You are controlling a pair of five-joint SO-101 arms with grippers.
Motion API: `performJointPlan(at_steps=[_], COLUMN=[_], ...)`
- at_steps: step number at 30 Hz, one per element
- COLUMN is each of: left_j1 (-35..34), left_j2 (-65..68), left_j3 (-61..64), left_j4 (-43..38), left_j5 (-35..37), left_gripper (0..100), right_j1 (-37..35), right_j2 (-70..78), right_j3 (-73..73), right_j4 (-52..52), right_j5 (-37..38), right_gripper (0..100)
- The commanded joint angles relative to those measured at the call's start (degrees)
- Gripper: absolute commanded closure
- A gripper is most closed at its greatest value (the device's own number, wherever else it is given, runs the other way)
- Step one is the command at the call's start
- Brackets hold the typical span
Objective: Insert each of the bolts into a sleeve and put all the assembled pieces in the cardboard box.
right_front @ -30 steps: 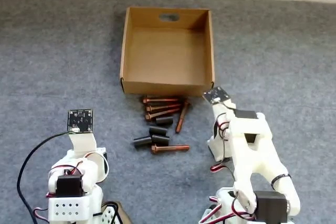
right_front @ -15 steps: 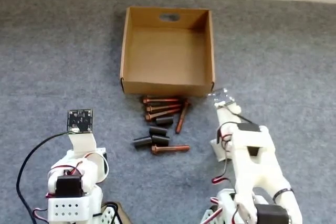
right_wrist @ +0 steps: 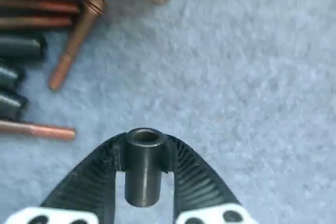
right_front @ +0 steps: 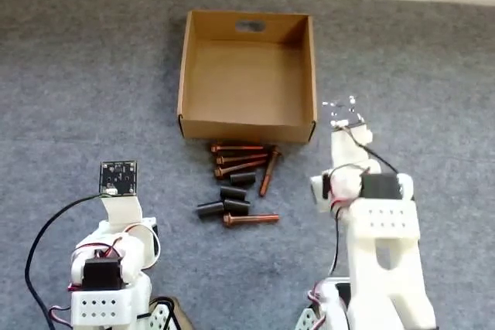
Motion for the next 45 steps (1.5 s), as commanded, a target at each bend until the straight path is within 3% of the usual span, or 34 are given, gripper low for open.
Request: performJointPlan(at_steps=[1, 5, 8, 26, 30, 32, 36, 41, 45], left_j1=[-0.6, -0.6, -0.6, -0.5, 2.2, 1.8, -8.0, -13.8, -18.9], left_j2=[-0.2, -0.2, -0.2, -0.2, -0.4, -0.5, -0.4, -0.3, -0.3], left_j3=[0.9, 0.9, 0.9, 0.9, 0.9, -0.6, -8.7, -9.1, -4.7], left_j4=[0.2, 0.2, 0.2, 0.2, 0.0, -4.5, -17.0, -22.2, -23.2], left_j5=[-0.4, -0.4, -0.4, -0.2, -0.4, -0.4, -0.4, -1.8, -18.2], left_gripper=[99, 99, 99, 99, 99, 99, 99, 99, 99], right_j1=[-6.8, -9.4, -9.3, -9.2, -9.2, -9.2, -9.2, -9.2, -9.2], right_j2=[-5.1, -8.0, -10.2, -39.8, -44.4, -46.3, -49.5, -51.2, -51.1], right_j3=[4.4, 16.4, 23.7, 39.3, 41.1, 41.0, 41.1, 41.2, 41.2], right_j4=[-7.6, -23.9, -30.0, -29.8, -28.4, -26.2, -23.8, -22.9, -22.9], right_j5=[-7.3, -13.8, -17.1, -18.0, -17.8, -17.8, -17.8, -17.7, -17.7], right_gripper=[99.2, 99.2, 99.2, 99.2, 99.2, 99.2, 99.2, 99.2, 99.2])
